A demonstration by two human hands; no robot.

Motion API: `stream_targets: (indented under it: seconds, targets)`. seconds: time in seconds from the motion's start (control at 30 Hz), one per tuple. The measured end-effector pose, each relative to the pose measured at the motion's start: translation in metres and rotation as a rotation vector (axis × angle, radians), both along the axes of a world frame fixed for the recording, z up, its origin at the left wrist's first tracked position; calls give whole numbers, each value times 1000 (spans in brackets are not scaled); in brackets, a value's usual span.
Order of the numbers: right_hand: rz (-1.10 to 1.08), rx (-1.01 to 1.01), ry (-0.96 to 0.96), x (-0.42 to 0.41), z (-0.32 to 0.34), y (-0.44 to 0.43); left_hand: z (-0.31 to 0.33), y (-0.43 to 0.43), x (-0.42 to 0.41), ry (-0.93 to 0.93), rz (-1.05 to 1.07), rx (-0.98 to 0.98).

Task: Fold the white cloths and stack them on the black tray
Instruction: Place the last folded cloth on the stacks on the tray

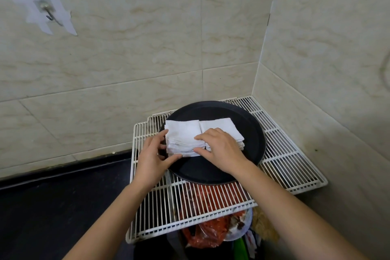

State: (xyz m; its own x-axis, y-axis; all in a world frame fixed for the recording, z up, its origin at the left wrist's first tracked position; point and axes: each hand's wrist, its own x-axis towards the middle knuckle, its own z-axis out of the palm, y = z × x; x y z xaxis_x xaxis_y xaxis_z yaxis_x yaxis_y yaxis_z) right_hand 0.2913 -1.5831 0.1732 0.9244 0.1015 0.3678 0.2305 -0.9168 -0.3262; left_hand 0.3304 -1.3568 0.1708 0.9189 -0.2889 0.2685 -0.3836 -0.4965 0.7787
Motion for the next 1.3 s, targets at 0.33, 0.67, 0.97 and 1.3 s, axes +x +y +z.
stream_targets:
  seconds: [0.33,0.67,0.97,1.3]
  targets:
    - [13,7,-15,1,-3,-1,-7,6,8,-254,-1,198]
    - [-475,570,179,-12,14,-48,31,-32,16,574,170,-434]
    - [-381,888,460,-16,8,-52,12,-50,26,697,121,-579]
    - [-475,1055,395,-4,12,-61,11,-63,37,707,76,-576]
